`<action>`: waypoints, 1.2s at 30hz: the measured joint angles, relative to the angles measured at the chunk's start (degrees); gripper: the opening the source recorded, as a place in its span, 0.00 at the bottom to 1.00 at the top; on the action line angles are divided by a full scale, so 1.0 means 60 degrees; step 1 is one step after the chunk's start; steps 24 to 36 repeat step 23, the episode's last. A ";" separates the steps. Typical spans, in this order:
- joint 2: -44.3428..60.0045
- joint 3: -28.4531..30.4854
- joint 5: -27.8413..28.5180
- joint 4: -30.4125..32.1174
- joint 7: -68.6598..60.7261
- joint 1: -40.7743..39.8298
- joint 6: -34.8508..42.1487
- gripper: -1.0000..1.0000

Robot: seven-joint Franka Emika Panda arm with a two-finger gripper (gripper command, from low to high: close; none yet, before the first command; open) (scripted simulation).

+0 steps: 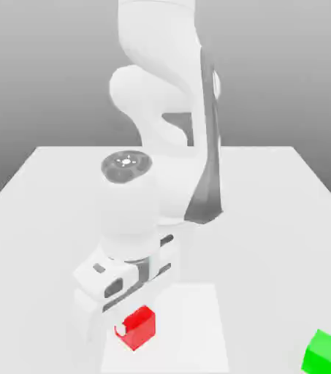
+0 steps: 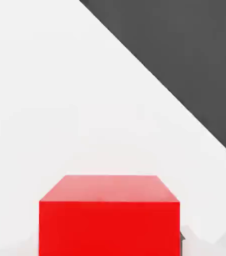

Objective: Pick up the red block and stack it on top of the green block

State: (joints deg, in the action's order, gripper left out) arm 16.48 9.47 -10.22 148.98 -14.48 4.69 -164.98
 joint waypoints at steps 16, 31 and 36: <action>-0.0175 -0.1629 0.1748 -0.2968 0.3008 0.3208 0.3088 0.00; 0.1122 -0.1782 0.1860 -0.3426 0.3258 0.3582 0.2239 1.00; 0.1122 -0.1782 0.1860 -0.3426 0.3258 0.3582 0.2239 1.00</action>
